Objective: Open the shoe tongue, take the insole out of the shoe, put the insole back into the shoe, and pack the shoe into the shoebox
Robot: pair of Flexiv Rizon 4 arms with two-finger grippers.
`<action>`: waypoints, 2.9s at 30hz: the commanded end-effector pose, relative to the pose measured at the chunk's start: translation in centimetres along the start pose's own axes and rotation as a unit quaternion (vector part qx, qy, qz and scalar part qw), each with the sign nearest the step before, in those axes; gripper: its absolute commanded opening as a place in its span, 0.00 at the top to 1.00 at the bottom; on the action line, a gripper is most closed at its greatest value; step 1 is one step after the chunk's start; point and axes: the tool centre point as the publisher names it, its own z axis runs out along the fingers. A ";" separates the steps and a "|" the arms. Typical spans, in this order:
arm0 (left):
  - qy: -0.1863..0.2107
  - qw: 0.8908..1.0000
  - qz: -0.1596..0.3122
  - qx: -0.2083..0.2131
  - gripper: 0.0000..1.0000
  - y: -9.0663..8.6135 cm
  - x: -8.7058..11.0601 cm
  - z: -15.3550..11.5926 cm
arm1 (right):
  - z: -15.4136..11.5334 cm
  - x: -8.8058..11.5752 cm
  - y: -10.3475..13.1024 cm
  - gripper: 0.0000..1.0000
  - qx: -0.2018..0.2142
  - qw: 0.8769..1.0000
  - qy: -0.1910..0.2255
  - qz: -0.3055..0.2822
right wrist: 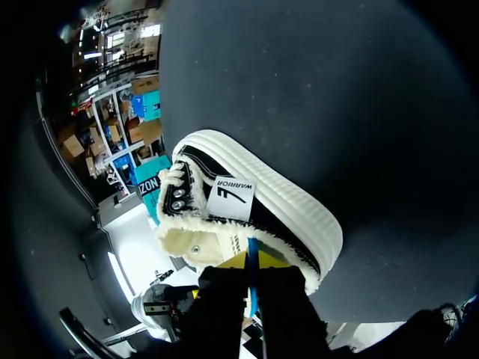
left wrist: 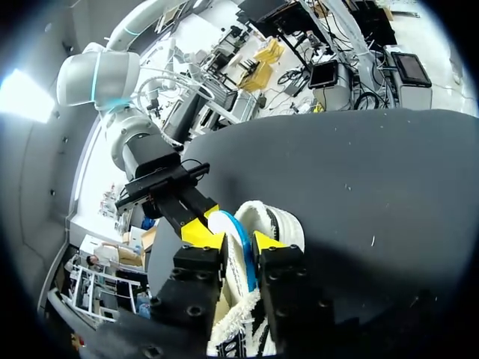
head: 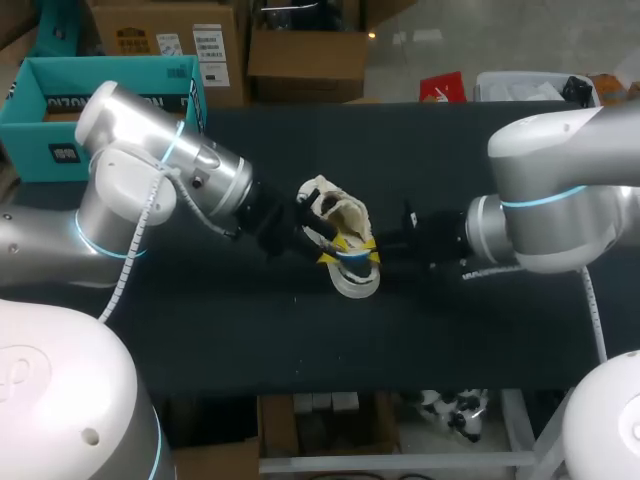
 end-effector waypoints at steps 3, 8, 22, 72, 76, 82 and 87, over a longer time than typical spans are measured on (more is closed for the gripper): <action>-0.008 1.000 0.002 -0.001 1.00 -0.6 0.3 0.2 | 0.1 0.0 0.2 1.00 0.003 1.000 -0.002 0.000; 0.000 1.000 -0.002 -0.013 1.00 0.1 0.5 0.7 | 0.3 0.3 0.7 1.00 0.007 1.000 -0.004 0.000; 0.003 0.999 -0.027 -0.026 1.00 2.4 0.9 0.7 | 1.9 0.8 2.0 0.99 0.032 0.999 -0.012 0.005; -0.030 0.990 -0.132 -0.027 0.00 -1.0 -0.4 -7.9 | 0.5 -1.4 -0.5 0.68 -0.032 0.996 -0.085 -0.013; -0.033 0.988 -0.146 -0.043 0.00 -1.4 -0.4 -8.8 | -0.3 -1.1 -1.1 0.68 -0.039 0.995 -0.088 -0.022; -0.035 0.983 -0.173 -0.052 0.00 -2.0 -0.4 -9.8 | -1.4 -0.6 -1.8 0.84 -0.046 0.994 -0.095 -0.032; -0.034 0.977 -0.204 -0.053 0.00 -2.7 -0.3 -10.8 | -1.4 0.0 -2.7 1.00 -0.034 0.993 -0.099 -0.047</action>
